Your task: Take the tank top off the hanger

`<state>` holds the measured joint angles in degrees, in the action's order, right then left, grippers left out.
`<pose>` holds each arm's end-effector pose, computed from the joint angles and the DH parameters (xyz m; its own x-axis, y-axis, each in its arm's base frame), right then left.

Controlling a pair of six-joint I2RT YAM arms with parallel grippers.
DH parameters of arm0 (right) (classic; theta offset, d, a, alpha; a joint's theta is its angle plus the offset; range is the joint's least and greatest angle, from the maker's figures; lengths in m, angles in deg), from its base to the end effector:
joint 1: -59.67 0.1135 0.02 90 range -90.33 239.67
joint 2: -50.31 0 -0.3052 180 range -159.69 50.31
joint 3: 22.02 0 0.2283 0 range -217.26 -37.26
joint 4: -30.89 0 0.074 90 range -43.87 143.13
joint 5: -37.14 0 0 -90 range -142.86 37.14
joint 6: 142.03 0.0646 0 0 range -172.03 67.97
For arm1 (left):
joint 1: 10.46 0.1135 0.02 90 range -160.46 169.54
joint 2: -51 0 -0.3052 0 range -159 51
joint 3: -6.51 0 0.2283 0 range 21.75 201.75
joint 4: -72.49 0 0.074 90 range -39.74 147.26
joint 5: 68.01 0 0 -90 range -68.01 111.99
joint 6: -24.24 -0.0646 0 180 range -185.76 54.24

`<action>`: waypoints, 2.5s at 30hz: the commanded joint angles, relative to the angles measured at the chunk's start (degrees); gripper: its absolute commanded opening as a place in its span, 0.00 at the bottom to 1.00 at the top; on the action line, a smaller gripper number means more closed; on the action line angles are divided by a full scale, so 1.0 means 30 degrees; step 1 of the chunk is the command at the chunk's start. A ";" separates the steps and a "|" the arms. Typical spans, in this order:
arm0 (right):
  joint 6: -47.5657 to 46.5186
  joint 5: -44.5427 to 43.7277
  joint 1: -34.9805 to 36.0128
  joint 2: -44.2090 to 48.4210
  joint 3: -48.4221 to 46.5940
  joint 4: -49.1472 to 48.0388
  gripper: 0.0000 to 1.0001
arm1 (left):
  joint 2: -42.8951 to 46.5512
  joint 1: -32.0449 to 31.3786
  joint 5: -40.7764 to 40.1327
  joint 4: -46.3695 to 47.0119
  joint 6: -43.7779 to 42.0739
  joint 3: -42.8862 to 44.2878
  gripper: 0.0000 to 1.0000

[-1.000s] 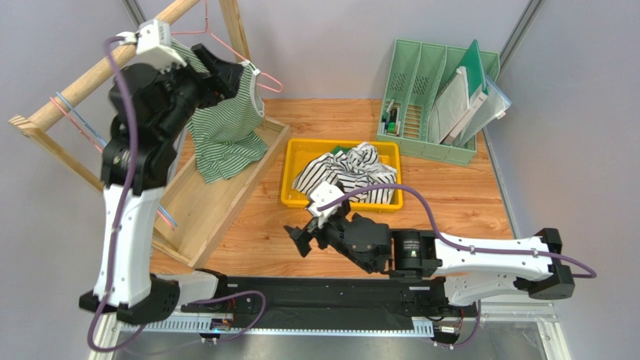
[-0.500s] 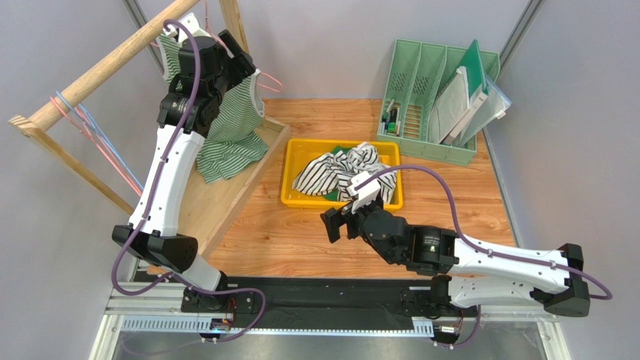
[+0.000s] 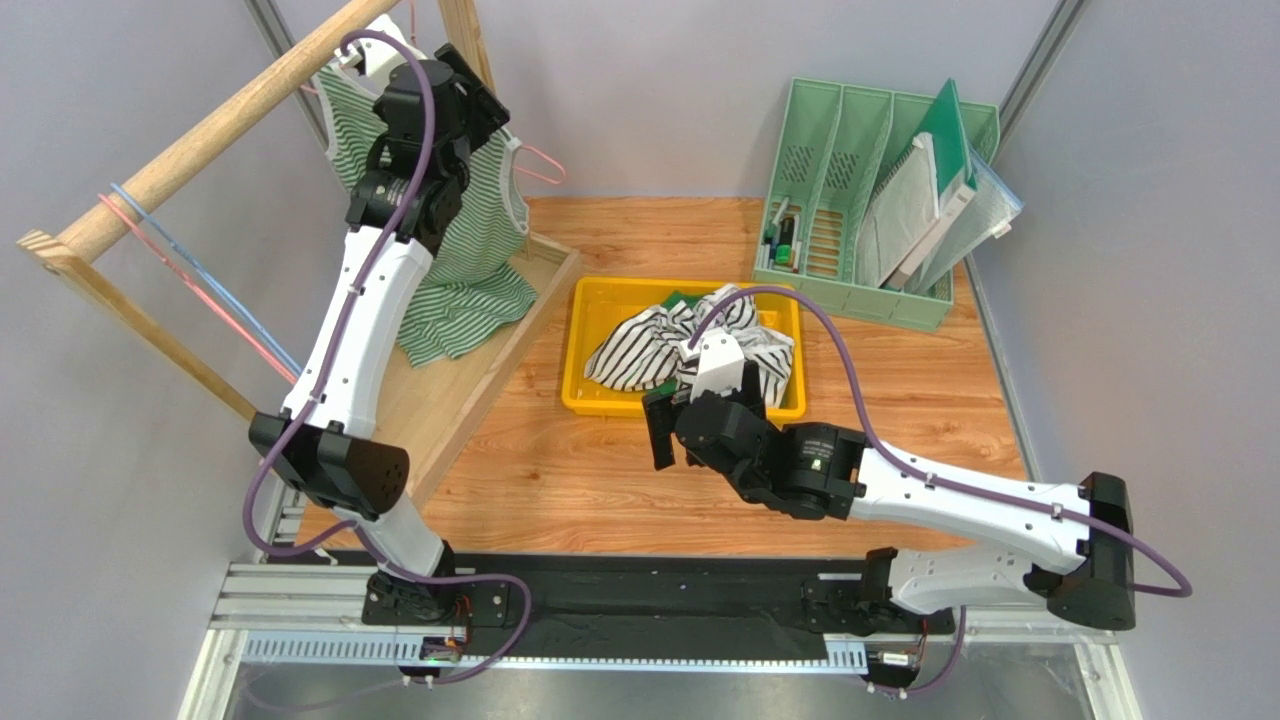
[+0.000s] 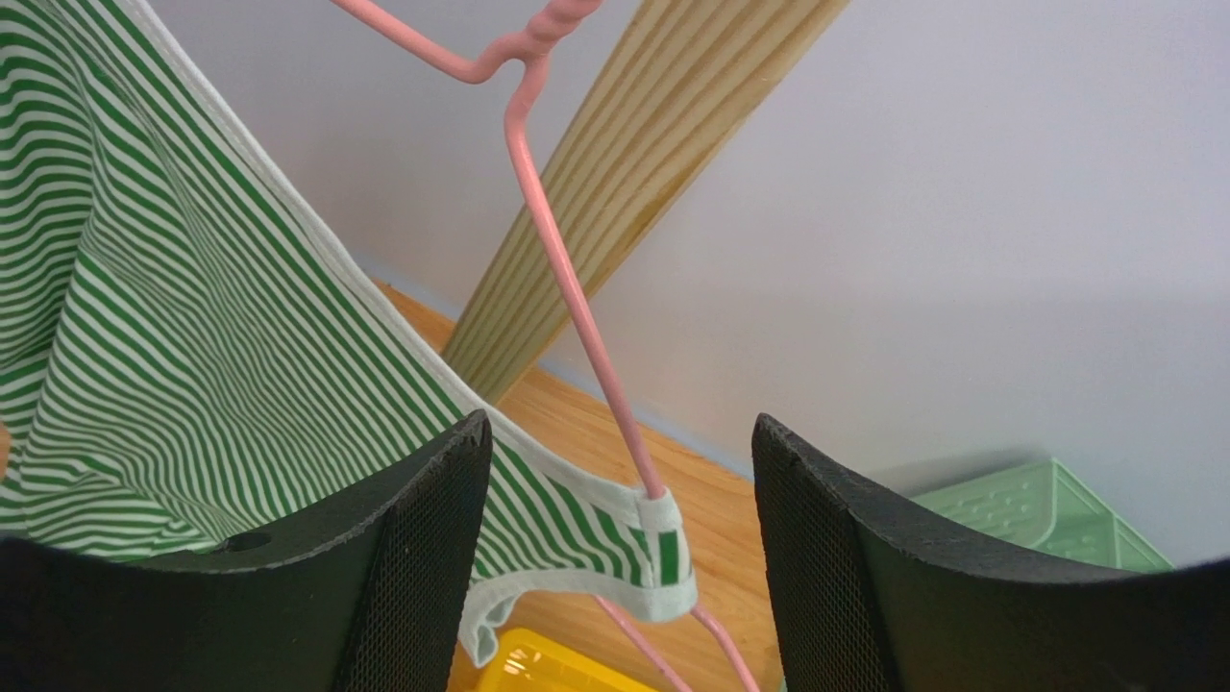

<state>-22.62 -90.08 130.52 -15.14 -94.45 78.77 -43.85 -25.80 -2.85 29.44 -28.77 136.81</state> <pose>0.1073 0.1899 0.3367 -0.4829 -0.1984 -0.8529 -0.4192 0.9075 0.0262 0.3575 -0.0699 0.5325 -0.0047 -0.5649 -0.8252 -0.2057 0.8081 -0.5520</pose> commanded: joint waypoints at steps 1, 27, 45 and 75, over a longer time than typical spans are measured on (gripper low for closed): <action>0.2381 -0.3382 -0.0208 -0.0653 -0.1883 0.3381 1.00 | -0.0346 0.0013 -0.1796 0.1418 -0.0230 0.1165 0.71; -0.0838 -0.3533 -0.0355 0.4618 0.0400 0.1952 1.00 | -0.3072 0.0013 -0.2678 0.2474 0.0179 0.3158 0.26; -0.0429 -0.2831 -0.0384 0.4708 0.0137 0.2156 1.00 | 0.2724 -0.0397 -0.1481 0.2237 0.0089 0.1230 0.00; -0.5407 0.5779 -0.2843 -0.1031 -0.6537 -0.1329 1.00 | 1.6438 -0.0397 1.4021 0.0072 0.2698 -1.1225 0.00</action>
<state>-34.60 -79.56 124.29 -15.25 -106.47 81.44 3.32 -26.93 31.09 29.66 -20.95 104.64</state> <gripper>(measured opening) 0.998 0.017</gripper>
